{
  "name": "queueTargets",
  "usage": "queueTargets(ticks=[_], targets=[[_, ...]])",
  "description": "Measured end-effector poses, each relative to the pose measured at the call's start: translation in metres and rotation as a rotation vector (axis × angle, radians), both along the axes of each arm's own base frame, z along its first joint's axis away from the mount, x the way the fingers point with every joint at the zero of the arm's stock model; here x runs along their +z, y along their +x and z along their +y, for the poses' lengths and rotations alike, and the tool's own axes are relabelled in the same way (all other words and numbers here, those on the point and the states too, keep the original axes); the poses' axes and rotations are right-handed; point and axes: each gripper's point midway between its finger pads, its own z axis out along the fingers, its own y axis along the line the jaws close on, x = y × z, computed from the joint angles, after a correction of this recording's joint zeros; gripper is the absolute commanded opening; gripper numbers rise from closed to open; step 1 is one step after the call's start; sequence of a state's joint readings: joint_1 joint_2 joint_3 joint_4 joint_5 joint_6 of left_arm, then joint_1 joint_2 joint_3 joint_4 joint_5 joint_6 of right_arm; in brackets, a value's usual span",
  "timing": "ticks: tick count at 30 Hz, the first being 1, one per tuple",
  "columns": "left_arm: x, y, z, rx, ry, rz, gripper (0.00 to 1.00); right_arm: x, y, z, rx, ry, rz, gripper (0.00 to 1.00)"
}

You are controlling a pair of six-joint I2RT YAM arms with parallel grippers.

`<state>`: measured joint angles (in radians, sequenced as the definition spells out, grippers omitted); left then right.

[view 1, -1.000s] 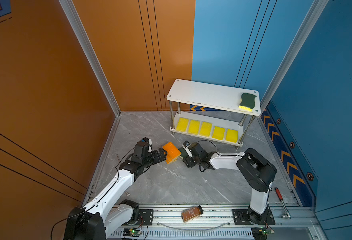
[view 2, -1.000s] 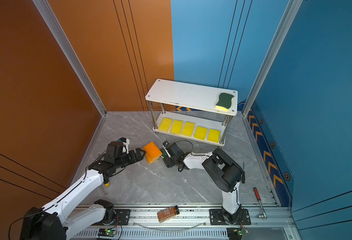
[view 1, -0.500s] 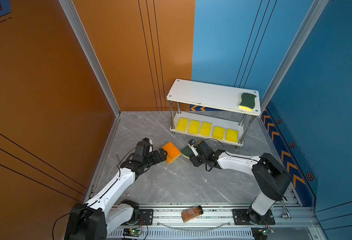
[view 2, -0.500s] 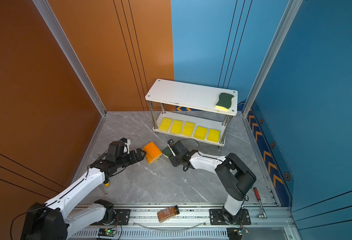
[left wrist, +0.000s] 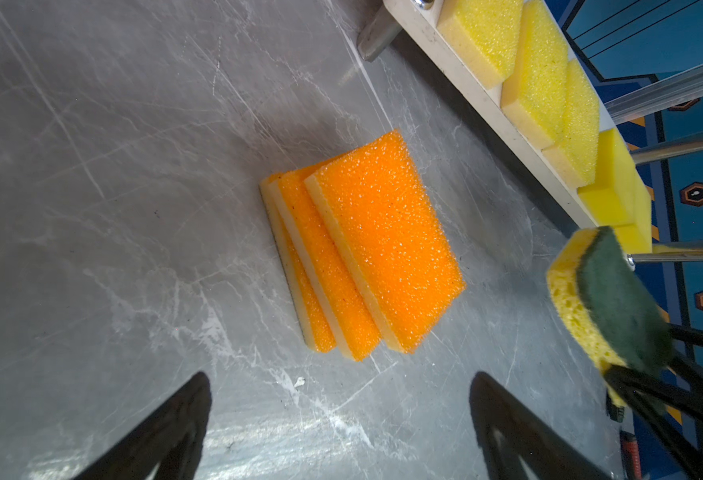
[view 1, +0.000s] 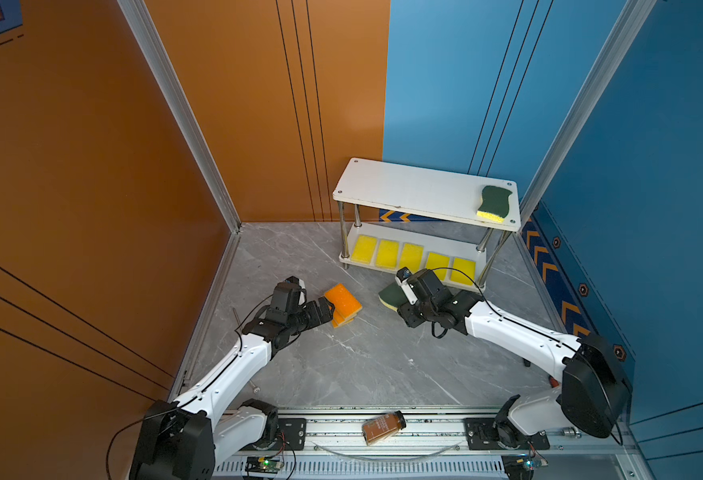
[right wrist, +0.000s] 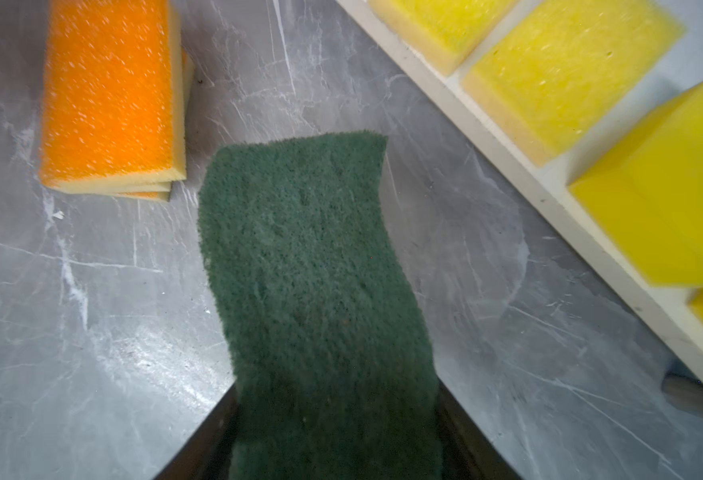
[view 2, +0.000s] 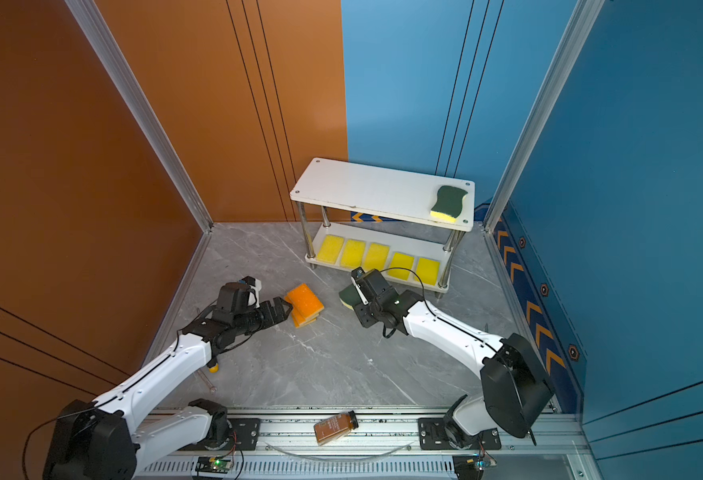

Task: Place and organize the cleaning sponges onto the shelf
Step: 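Lift the green-backed sponge with the right gripper and carry it toward the shelf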

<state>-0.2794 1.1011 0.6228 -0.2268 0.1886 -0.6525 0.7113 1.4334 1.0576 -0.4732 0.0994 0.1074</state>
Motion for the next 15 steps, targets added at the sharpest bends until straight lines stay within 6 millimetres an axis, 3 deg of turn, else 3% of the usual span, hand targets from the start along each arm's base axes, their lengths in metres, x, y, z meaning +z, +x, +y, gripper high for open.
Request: queueTargets(ticks=[6, 15], targets=[[-0.002, 0.002, -0.001, -0.003, -0.003, 0.002, 0.98, 0.05, 0.002, -0.004, -0.035, 0.027, -0.039, 0.58], [-0.003, 0.003, -0.004, -0.011, -0.01, 0.004, 0.98, 0.103, 0.008, -0.021, -0.103, 0.049, -0.065, 0.57]])
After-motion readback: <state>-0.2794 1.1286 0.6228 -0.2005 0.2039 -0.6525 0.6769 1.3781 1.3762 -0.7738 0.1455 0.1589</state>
